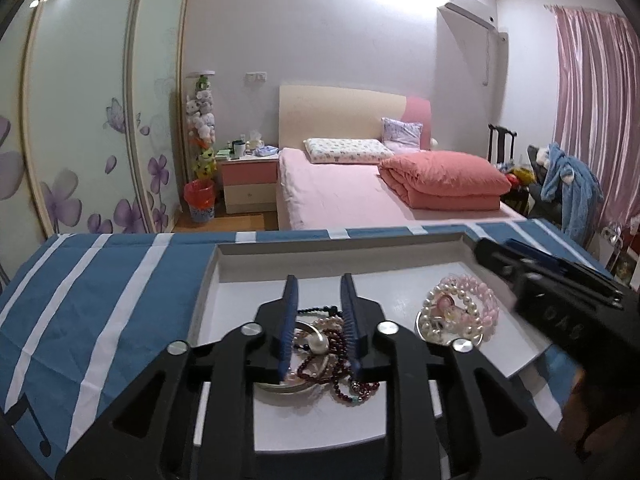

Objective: Organize jewelry

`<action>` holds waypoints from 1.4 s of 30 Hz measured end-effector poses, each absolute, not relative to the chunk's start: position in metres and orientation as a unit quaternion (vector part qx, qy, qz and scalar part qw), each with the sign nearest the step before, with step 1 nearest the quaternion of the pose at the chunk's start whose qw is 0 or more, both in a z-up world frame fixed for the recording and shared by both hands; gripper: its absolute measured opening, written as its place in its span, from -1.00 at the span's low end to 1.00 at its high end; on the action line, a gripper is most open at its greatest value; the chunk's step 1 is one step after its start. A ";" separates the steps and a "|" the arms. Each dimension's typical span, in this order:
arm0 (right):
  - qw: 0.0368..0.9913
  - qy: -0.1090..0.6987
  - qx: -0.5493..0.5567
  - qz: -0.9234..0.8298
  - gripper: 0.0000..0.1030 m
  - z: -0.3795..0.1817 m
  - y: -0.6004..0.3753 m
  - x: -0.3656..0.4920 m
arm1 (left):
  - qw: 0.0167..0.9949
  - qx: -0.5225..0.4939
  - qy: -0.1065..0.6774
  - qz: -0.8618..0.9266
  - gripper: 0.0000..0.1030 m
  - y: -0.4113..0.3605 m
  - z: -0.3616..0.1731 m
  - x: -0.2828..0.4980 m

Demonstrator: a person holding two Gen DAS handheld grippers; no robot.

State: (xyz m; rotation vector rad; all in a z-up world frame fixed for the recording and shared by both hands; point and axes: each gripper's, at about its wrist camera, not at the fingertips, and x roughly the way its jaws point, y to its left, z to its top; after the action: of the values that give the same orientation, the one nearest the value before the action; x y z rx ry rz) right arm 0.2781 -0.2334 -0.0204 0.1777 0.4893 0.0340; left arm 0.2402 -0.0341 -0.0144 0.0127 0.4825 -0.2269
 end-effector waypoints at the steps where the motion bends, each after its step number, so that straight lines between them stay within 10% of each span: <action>1: 0.966 0.238 0.097 0.015 -0.30 -0.017 -0.238 0.274 | 0.965 0.002 0.236 -0.110 -0.48 -0.031 -0.012 0.239; 21: 0.966 0.250 0.059 0.035 0.26 0.002 -0.219 0.163 | 0.969 -0.044 0.224 -0.093 -0.19 0.033 0.011 0.148; 42: 0.979 0.196 0.040 0.029 0.91 0.008 -0.203 0.063 | 0.979 -0.043 0.182 -0.076 0.85 0.044 0.012 0.067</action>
State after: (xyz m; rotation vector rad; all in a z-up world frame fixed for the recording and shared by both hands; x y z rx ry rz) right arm 0.0626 -0.2025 0.0081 0.0802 0.3942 0.0585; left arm 0.0670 0.0437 0.0121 -0.0867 0.3668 -0.1521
